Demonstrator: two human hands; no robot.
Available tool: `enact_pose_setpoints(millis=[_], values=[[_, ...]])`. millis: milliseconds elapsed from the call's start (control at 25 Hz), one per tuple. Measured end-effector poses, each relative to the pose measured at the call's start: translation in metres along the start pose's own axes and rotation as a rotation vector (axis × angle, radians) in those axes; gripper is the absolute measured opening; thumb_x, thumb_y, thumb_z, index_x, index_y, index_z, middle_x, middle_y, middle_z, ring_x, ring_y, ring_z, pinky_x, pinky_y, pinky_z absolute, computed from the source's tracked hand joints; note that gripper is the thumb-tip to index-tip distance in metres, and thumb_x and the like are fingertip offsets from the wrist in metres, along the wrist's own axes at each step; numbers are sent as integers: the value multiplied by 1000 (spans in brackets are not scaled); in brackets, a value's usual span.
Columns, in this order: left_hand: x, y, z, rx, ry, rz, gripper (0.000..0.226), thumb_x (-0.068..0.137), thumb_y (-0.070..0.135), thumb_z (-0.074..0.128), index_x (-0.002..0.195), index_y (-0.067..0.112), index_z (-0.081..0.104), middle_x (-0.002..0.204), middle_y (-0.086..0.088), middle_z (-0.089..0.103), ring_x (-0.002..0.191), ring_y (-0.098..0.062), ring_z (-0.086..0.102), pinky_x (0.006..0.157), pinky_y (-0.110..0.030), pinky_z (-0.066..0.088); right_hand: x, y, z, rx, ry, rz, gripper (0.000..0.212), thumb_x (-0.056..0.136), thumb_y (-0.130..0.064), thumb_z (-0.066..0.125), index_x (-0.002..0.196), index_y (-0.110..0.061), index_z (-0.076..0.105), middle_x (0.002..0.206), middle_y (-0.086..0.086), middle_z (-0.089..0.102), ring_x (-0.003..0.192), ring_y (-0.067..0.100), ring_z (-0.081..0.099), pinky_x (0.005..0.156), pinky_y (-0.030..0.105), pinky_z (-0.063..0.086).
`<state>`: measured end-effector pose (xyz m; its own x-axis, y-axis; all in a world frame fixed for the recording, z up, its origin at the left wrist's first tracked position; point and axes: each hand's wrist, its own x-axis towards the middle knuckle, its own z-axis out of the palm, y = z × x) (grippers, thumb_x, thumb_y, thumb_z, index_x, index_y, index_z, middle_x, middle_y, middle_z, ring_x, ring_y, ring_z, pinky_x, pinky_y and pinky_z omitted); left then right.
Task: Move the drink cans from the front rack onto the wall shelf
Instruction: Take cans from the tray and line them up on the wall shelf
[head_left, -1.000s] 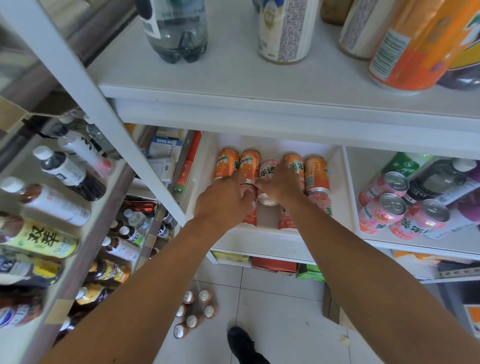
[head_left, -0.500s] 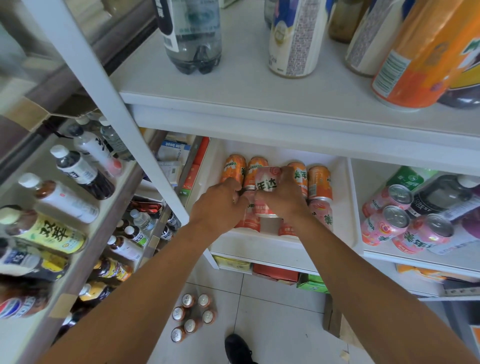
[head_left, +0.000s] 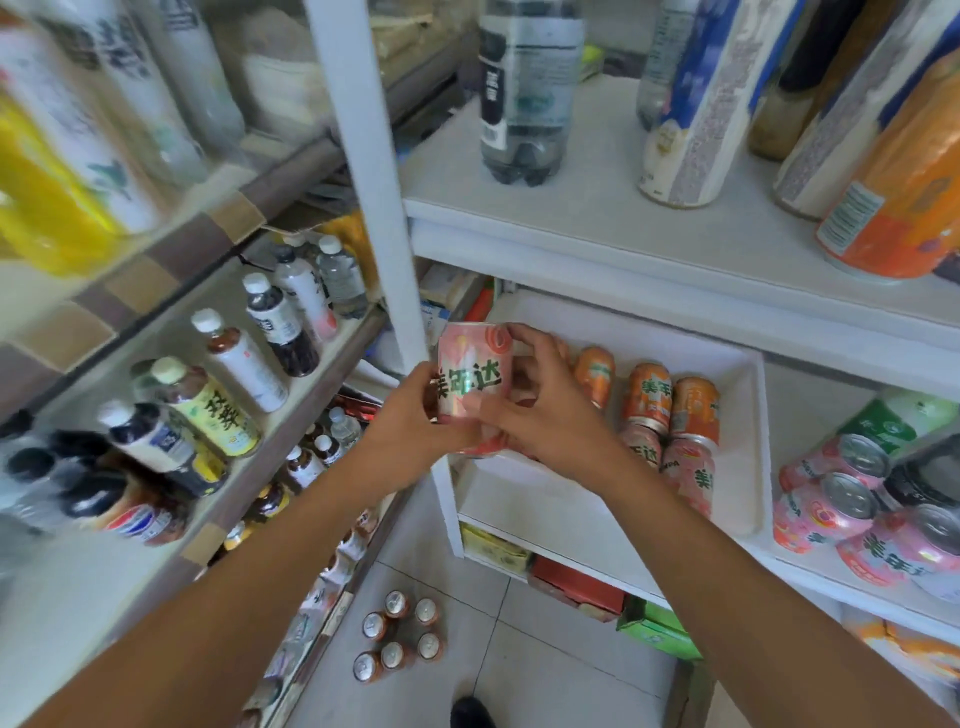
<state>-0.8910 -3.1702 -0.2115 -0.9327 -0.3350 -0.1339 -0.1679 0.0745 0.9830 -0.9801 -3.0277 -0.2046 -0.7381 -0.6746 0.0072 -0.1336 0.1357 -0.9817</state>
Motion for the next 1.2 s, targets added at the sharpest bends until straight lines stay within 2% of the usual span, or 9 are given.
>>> enact_pose_setpoints(millis=[80, 200, 360, 520, 680, 800, 880, 1040, 1200], values=[[-28, 10, -25, -40, 104, 53, 77, 52, 23, 85, 120, 12, 53, 105, -7, 71, 95, -22, 70, 75, -33, 59, -2, -19, 20, 23, -99, -40, 69, 80, -31, 81, 132, -40, 37, 122, -14, 59, 106, 0, 61, 84, 30, 58], [-71, 27, -63, -67, 262, 119, 71, 57, 11, 81, 122, 13, 51, 103, -2, 71, 93, -17, 70, 70, -25, 56, -3, -55, 63, 25, -204, -119, 66, 77, -35, 81, 130, -40, 43, 121, -15, 61, 105, -2, 62, 87, 29, 56], [-143, 43, -123, -17, 444, 191, 73, 61, 17, 86, 125, 13, 52, 111, -5, 70, 101, -22, 68, 77, -33, 56, -7, -110, 142, 36, -330, -247, 61, 69, -36, 81, 122, -36, 50, 113, -9, 68, 98, 3, 67, 79, 24, 55], [-235, 61, -179, 46, 678, 221, 73, 51, 23, 82, 119, 17, 55, 105, -8, 71, 92, -21, 68, 75, -37, 58, -33, -159, 236, 28, -508, -336, 62, 61, -46, 83, 114, -42, 50, 109, -10, 70, 98, 4, 68, 84, 31, 55], [-333, 64, -227, 115, 832, 201, 74, 53, 27, 83, 121, 21, 53, 105, -1, 70, 92, -11, 68, 72, -24, 54, -76, -200, 328, 28, -646, -393, 63, 60, -40, 86, 113, -30, 54, 99, -11, 70, 91, -1, 67, 81, 28, 55], [-404, 60, -259, 222, 945, 134, 81, 57, 40, 80, 130, 24, 48, 112, 6, 68, 105, -8, 64, 86, -27, 53, -110, -221, 392, 11, -722, -439, 60, 59, -42, 84, 110, -33, 55, 97, -15, 69, 91, -2, 66, 84, 33, 57], [-454, 54, -281, 347, 1044, 60, 70, 68, 46, 75, 130, 26, 50, 114, 10, 67, 108, -5, 62, 92, -34, 52, -132, -233, 432, 5, -736, -466, 61, 60, -41, 85, 112, -33, 54, 97, -16, 68, 93, -2, 65, 85, 33, 56], [-530, 43, -318, 800, 1312, -199, 38, 89, 45, 60, 119, 23, 59, 107, 9, 65, 99, -11, 62, 83, -34, 51, -161, -254, 501, -19, -758, -530, 56, 69, -32, 85, 113, -31, 50, 95, -21, 62, 88, -10, 60, 77, 17, 51], [-563, 35, -346, 1061, 1350, -406, 37, 92, 46, 51, 121, 25, 55, 114, 4, 64, 100, -22, 62, 78, -41, 54, -166, -261, 561, -80, -743, -570, 57, 71, -33, 86, 113, -29, 47, 92, -27, 55, 81, -13, 56, 68, 7, 42]])
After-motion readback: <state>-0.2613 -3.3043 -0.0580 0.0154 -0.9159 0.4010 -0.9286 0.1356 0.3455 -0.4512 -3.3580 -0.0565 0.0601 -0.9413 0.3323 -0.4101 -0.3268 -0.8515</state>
